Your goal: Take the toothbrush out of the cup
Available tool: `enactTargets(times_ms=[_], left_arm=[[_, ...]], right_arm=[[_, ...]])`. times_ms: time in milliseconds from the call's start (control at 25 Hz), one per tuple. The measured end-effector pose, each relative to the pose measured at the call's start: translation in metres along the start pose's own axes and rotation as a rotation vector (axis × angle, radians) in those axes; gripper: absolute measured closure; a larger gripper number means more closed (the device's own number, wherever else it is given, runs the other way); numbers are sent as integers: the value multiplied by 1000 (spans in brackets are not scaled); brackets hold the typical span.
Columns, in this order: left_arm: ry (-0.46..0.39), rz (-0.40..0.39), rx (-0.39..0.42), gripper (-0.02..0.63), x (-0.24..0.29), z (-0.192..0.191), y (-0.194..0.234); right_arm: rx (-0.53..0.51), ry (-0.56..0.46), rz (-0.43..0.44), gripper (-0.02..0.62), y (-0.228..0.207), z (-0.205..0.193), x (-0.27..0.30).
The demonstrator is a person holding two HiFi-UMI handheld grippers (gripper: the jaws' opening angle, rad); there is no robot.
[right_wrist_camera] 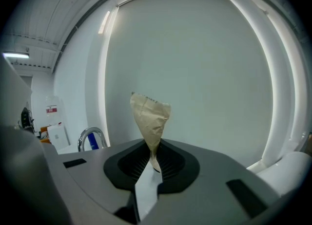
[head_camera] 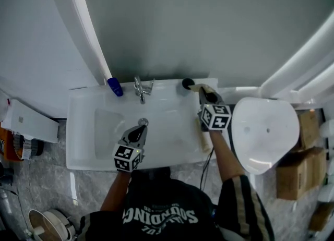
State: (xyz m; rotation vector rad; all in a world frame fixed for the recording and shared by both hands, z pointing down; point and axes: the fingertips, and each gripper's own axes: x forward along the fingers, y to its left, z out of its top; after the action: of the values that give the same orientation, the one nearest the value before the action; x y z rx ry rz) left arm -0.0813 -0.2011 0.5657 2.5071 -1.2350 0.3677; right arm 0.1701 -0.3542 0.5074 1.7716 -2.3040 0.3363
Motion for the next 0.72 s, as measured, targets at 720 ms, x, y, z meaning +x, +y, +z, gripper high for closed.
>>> enactTargets(times_ms=[720], left_arm=[[59,-177,48,607,37,-12,-56]], right_arm=[[97,170,0,558,-60,-101,-120]])
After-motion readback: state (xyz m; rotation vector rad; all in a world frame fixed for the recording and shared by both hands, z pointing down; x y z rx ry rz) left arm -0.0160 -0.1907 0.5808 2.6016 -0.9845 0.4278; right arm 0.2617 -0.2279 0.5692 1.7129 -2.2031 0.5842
